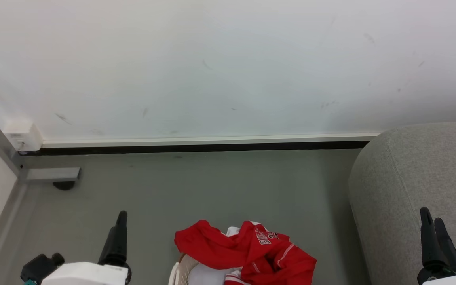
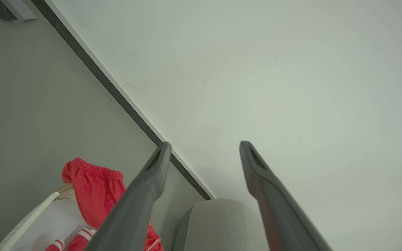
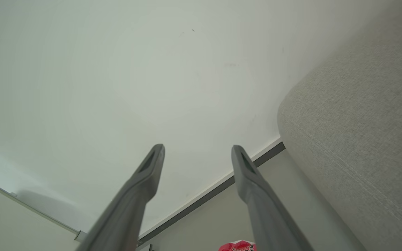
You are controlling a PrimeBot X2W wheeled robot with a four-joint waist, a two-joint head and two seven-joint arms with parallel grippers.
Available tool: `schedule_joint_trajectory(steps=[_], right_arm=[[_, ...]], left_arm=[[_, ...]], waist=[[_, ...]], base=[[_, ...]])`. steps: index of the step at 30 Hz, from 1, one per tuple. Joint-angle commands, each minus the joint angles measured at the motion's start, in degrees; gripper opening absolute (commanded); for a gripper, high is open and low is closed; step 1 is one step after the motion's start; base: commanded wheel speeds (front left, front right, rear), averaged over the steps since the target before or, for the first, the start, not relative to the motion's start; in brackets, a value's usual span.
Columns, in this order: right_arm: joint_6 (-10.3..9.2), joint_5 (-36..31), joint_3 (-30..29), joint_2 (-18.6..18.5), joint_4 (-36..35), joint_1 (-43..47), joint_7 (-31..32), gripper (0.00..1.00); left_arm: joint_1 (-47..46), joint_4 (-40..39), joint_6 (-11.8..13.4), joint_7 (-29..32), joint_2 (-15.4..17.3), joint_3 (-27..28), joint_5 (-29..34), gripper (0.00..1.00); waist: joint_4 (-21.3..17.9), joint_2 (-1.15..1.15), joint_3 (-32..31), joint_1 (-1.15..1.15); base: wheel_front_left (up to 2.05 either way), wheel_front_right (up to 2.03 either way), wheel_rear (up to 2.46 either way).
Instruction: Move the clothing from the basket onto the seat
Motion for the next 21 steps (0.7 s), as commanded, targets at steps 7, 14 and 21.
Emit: schedule_joint_trajectory(steps=[7,14,21], right_arm=[[-0.04,-9.7,-2.2,0.7,-0.8,0.3,-1.0,1.0],[-0.04,-16.8,-3.3,1.5,-0.9,0.9,-1.5,1.0],[-0.05,-23.2,-4.5,2.4,-0.7,1.3,-2.0,1.0]], left_arm=[[0.4,-1.5,0.7,-1.9,0.4,-1.3,10.4,1.0],[0.7,-2.1,1.0,-3.2,0.5,-2.0,16.5,1.0],[0.8,-2.6,1.3,-4.5,0.5,-2.9,21.9,1.0]], waist=[[-0.1,0.0,-0.1,0.0],[0.1,0.0,-0.1,0.0],[0.1,0.0,-0.1,0.0]], base=[[0.0,0.0,0.0],[0.0,0.0,0.0],[0.0,0.0,0.0]])
